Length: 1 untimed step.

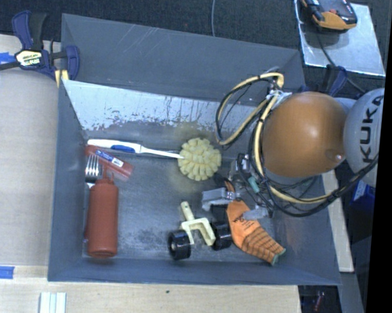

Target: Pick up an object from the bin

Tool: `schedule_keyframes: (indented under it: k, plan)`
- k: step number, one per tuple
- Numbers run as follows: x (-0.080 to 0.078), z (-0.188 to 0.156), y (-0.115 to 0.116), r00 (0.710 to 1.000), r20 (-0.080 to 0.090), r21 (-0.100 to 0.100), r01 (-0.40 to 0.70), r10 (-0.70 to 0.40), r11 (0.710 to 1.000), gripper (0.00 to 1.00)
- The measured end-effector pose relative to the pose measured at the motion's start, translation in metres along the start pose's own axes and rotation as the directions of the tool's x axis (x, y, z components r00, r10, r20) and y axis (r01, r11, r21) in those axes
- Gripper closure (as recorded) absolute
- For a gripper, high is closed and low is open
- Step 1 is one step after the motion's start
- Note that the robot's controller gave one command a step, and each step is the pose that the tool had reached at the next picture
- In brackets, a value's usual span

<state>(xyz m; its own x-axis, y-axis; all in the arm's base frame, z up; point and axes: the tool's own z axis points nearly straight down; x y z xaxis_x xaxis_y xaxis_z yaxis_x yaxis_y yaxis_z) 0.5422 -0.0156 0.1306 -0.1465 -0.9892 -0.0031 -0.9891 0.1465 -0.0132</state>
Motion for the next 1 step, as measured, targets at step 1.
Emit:
schedule_keyframes:
  k: [1]
  plan:
    - [-0.0234,0.0011,0.0026,0.993,0.001,-0.001,0.119,-0.119,0.993,0.00]
